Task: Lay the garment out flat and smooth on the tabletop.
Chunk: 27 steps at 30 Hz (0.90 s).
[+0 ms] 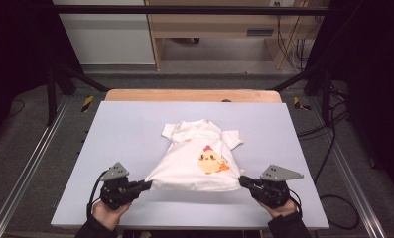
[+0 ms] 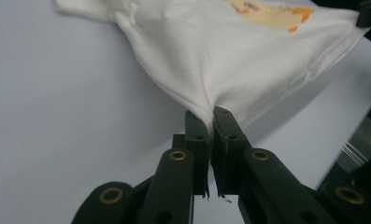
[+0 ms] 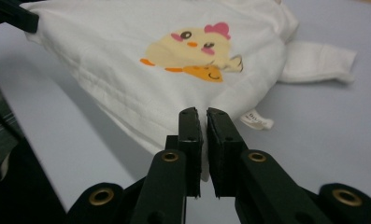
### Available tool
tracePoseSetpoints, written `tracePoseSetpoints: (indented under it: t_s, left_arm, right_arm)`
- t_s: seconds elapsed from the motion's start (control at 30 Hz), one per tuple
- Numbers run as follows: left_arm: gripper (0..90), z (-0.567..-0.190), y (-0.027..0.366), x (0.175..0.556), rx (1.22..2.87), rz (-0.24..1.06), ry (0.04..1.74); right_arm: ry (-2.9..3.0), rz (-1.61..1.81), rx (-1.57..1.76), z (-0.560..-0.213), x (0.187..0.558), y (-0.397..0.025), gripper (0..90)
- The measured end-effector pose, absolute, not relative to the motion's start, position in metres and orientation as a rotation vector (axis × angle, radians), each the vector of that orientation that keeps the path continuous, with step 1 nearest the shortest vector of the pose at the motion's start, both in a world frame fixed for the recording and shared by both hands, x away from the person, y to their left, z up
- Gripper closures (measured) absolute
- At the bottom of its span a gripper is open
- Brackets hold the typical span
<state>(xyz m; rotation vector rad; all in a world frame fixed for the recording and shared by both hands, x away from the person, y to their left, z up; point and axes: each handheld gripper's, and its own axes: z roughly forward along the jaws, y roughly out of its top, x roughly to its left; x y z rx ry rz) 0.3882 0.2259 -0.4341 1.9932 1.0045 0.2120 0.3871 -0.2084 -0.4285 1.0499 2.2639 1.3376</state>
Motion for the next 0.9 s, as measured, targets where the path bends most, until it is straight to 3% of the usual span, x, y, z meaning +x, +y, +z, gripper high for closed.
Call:
tracePoseSetpoints:
  t_s: [0.07, 0.13, 0.17, 0.2, 0.27, 0.3, 0.33, 0.5, 0.57, 0.67, 0.9]
  left_arm:
    - [76.5, -0.443, 0.224, 0.387, 2.013, 0.205, 1.016]
    - [60.0, -0.446, 0.226, 0.391, 2.017, 0.228, 1.037]
    - [60.0, -0.445, 0.228, 0.393, 1.999, 0.233, 1.050]
    - [48.5, -0.444, 0.230, 0.395, 1.979, 0.244, 1.049]
    - [43.8, -0.440, 0.235, 0.396, 1.946, 0.301, 1.045]
    - [33.8, -0.438, 0.239, 0.399, 1.925, 0.342, 1.026]
    - [31.1, -0.438, 0.239, 0.399, 1.925, 0.342, 1.026]
    - [19.6, -0.436, 0.240, 0.414, 1.887, 0.406, 0.994]
    - [18.5, -0.436, 0.239, 0.421, 1.876, 0.413, 0.985]
    - [13.1, -0.435, 0.233, 0.431, 1.856, 0.439, 0.974]
    - [4.2, -0.434, 0.223, 0.451, 1.825, 0.448, 0.971]
  right_arm:
    - [2.298, 1.312, 1.101, -0.439, 0.380, -0.213, 79.5]
    - [2.319, 1.250, 1.200, -0.461, 0.383, -0.223, 68.4]
    - [2.319, 1.250, 1.200, -0.461, 0.383, -0.223, 68.4]
    - [2.287, 1.265, 1.234, -0.464, 0.389, -0.228, 58.7]
    - [2.262, 1.285, 1.225, -0.464, 0.391, -0.229, 54.6]
    - [2.228, 1.320, 1.195, -0.460, 0.395, -0.230, 46.1]
    - [2.228, 1.320, 1.195, -0.460, 0.395, -0.230, 46.1]
    - [2.170, 1.374, 1.154, -0.460, 0.411, -0.226, 25.0]
    - [2.172, 1.384, 1.164, -0.460, 0.414, -0.226, 24.8]
    - [2.137, 1.361, 1.192, -0.458, 0.428, -0.222, 17.0]
    - [2.075, 1.367, 1.211, -0.453, 0.443, -0.217, 15.4]
